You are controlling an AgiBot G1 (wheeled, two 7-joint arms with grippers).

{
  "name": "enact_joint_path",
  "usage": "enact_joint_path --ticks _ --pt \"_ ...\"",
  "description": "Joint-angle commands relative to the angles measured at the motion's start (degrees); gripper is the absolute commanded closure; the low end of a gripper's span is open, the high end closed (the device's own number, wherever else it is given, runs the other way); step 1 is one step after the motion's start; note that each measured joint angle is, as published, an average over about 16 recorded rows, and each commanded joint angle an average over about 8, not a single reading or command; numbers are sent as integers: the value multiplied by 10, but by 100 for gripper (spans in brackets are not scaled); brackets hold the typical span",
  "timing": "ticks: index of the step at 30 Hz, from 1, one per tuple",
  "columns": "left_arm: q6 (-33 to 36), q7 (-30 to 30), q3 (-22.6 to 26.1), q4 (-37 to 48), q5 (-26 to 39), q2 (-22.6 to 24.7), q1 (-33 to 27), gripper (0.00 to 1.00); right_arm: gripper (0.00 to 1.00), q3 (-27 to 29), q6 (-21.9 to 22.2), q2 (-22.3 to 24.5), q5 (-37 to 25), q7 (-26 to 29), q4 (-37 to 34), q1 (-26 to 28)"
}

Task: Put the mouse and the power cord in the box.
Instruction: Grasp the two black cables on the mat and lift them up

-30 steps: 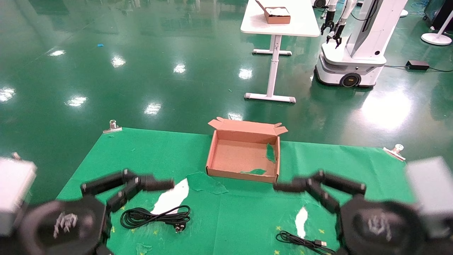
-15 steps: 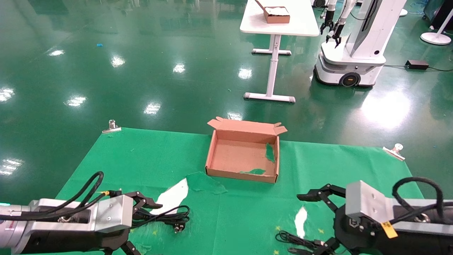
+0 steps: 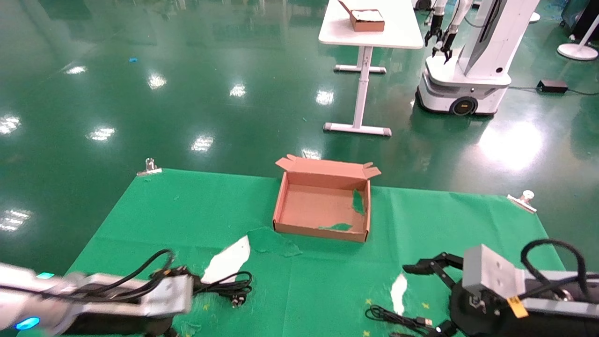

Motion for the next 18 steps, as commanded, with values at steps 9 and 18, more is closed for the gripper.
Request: enact_joint_path --ticks 9,18 --pt "-87 31 57 159 160 116 -61 0 0 4 2 10 8 0 9 -13" --pt "-132 84 70 307 192 177 -107 0 0 0 0 7 0 2 9 -7"
